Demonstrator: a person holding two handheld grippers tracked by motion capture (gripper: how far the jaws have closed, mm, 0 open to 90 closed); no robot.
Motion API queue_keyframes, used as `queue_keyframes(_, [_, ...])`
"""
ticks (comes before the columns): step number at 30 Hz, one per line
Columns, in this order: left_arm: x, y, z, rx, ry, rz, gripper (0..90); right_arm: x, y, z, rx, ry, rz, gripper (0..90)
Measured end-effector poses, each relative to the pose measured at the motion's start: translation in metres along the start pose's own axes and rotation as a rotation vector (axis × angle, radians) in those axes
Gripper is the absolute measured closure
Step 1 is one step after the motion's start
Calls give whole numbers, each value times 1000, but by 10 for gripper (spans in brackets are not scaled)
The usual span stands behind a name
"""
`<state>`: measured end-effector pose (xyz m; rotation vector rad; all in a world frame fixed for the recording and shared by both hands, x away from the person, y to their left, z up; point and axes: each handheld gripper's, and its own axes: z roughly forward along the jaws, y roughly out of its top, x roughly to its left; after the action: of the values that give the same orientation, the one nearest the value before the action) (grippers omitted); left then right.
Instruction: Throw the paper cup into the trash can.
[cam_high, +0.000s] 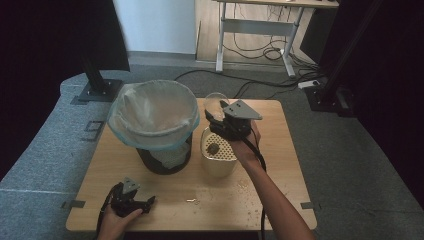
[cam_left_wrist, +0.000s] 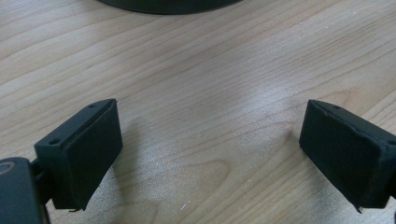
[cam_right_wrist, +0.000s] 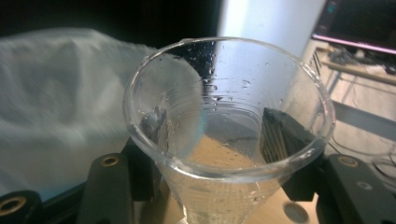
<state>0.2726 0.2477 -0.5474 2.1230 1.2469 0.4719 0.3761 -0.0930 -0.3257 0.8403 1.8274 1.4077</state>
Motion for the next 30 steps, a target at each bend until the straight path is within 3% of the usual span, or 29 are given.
queue_keyframes(1, [0, 0, 0, -1, 0, 1, 54, 7, 11, 2, -20, 16, 4, 423])
queue_keyframes(3, [0, 0, 0, 1, 0, 2, 53, 10, 15, 4, -27, 25, 12, 423])
queue_keyframes(7, [0, 0, 0, 0, -4, 2, 55, 32, 38, 16, -54, 71, 7, 423])
queue_keyframes(8, [0, 0, 0, 0, -4, 2, 55, 32, 38, 16, -54, 71, 7, 423])
queue_keyframes(12, [0, 0, 0, -1, -5, 4, 56, 55, 51, 31, -55, 108, -15, 422])
queue_keyframes(20, [0, 0, 0, 0, -8, 7, 57, 79, 52, 56, -11, 151, -52, 406])
queue_keyframes(23, [-1, 0, 0, -1, -8, 7, 57, 82, 50, 68, 33, 186, -31, 311])
queue_keyframes(26, [-1, 0, 0, 0, -9, 9, 57, 84, 48, 71, 40, 166, -32, 271])
queue_keyframes(27, [-1, 0, 0, 0, -10, 9, 57, 85, 47, 71, 49, 160, -32, 201])
queue_keyframes(30, [-1, 0, 0, 0, -10, 10, 57, 83, 47, 70, 56, 171, -32, 176])
